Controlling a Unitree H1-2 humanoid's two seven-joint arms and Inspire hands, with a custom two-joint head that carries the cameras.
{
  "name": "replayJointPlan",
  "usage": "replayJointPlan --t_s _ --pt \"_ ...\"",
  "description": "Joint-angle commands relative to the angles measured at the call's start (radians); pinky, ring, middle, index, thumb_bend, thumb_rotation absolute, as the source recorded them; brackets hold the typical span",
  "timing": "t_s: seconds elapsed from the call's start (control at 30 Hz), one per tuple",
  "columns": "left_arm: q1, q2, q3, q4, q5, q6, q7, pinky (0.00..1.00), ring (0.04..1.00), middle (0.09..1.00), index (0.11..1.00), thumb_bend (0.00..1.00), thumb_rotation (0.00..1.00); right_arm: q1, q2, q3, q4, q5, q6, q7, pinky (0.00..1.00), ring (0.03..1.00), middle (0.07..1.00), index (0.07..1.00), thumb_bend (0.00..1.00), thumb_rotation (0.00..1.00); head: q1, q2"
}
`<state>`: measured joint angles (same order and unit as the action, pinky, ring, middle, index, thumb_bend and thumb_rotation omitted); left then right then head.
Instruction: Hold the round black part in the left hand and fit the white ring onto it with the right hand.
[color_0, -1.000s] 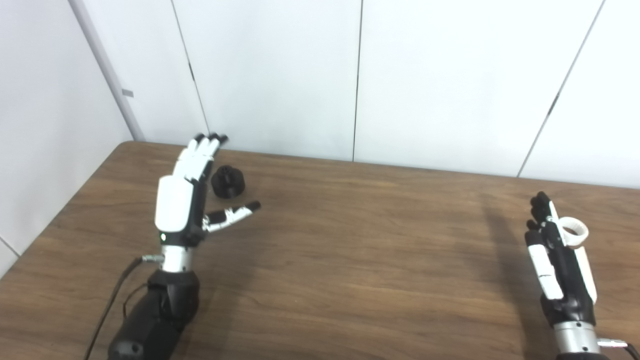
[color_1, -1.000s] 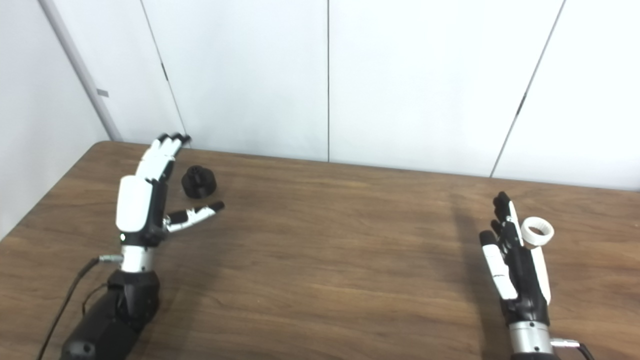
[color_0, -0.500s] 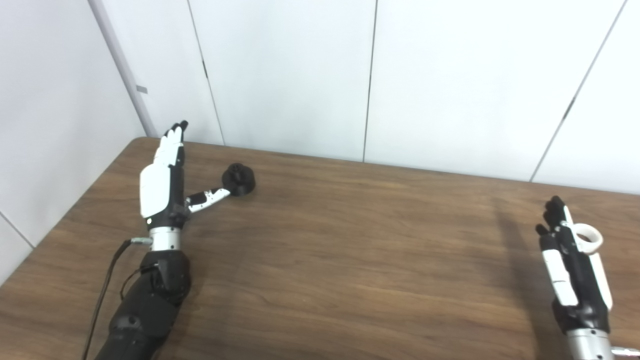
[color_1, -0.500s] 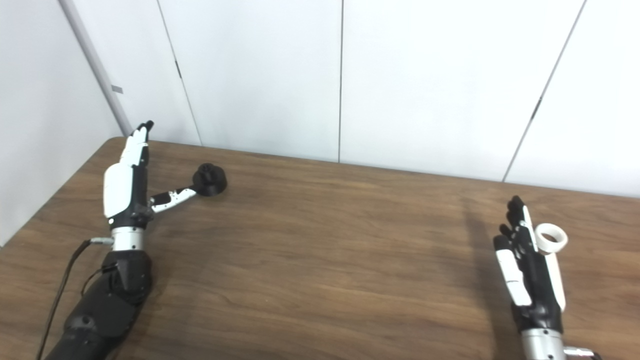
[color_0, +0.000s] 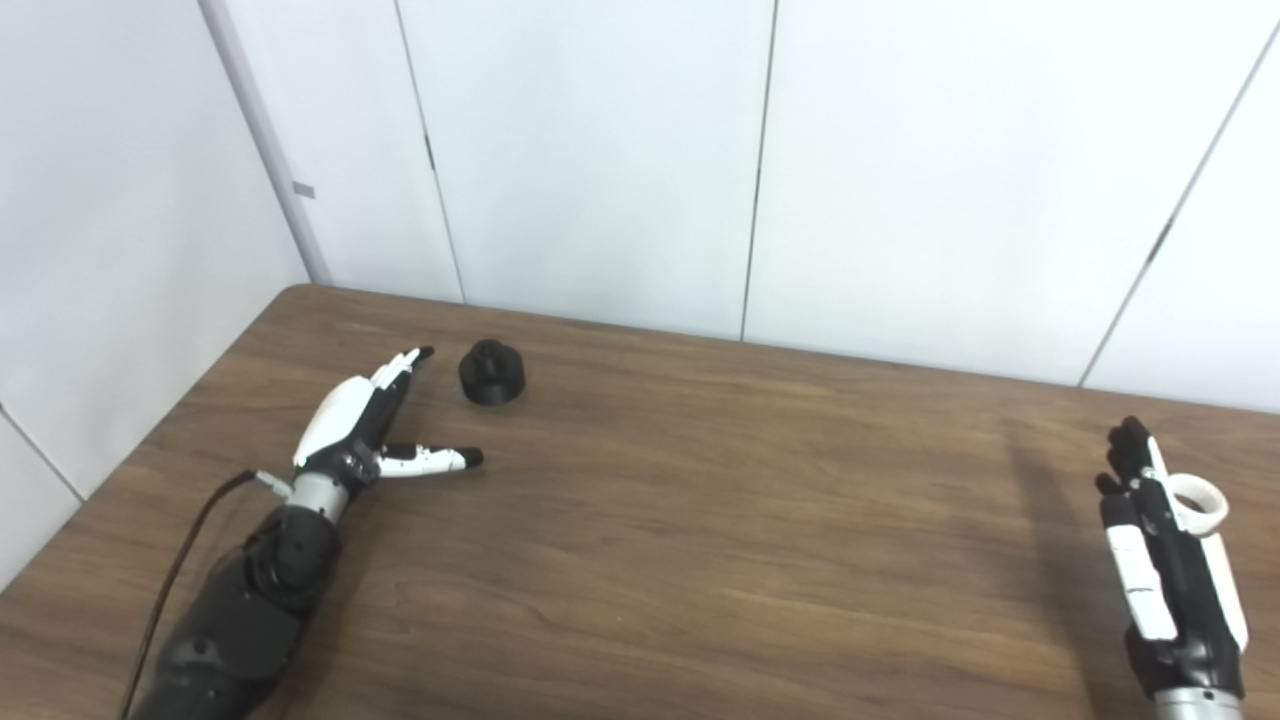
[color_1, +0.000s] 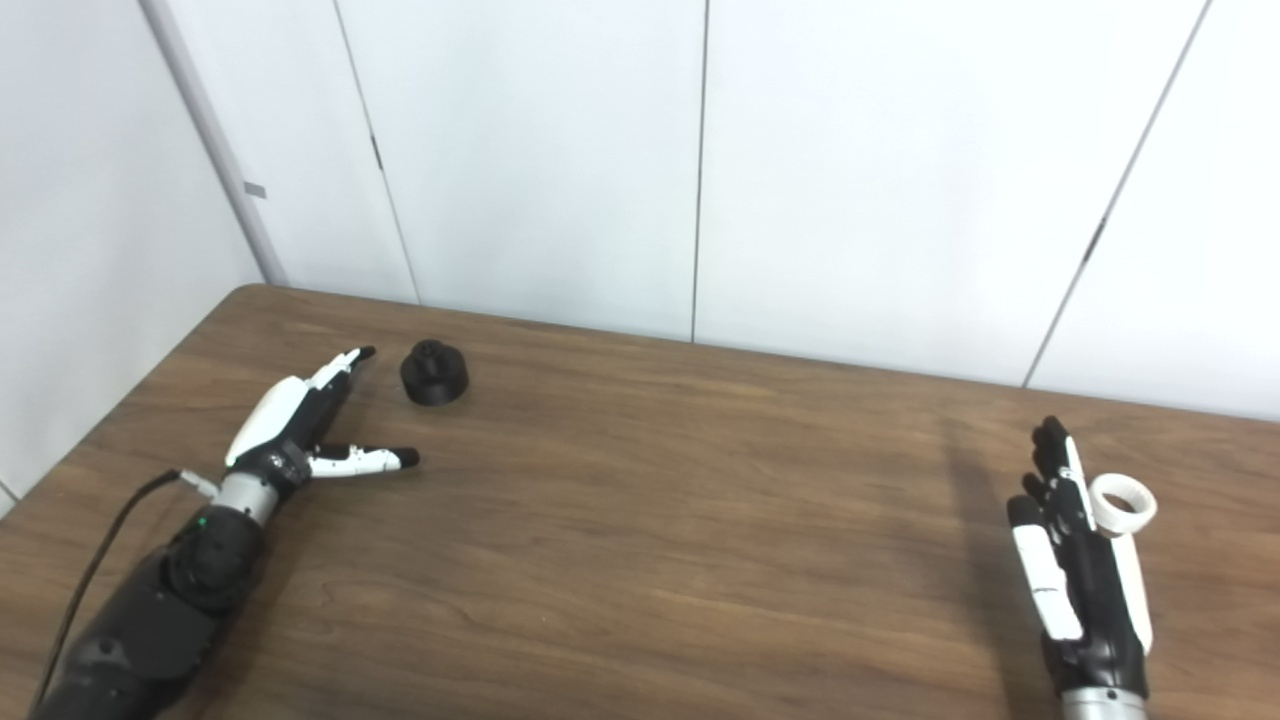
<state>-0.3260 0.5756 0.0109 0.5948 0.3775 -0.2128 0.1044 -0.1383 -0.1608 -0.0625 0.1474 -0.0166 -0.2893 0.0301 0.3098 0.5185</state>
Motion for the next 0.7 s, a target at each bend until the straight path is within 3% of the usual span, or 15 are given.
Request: replayJointPlan --t_s 0.0,0.67 --pt "-0.046 0.036 0.012 -0.018 -0.018 0.016 -0.013 1.0 1.0 1.0 0.948 1.0 0.42 0.062 0.006 -0.001 0.073 0.001 -0.016 -0.005 0.95 0.996 0.982 0.985 0.44 0.86 0.004 0.001" --pt "-0.128 0.065 -0.017 0.059 0.001 0.062 -0.035 0.98 0.985 0.935 0.808 1.0 0.32 0.074 0.01 -0.003 0.047 -0.015 -0.015 -0.011 0.96 0.994 0.976 0.977 0.43 0.85 0.008 0.003"
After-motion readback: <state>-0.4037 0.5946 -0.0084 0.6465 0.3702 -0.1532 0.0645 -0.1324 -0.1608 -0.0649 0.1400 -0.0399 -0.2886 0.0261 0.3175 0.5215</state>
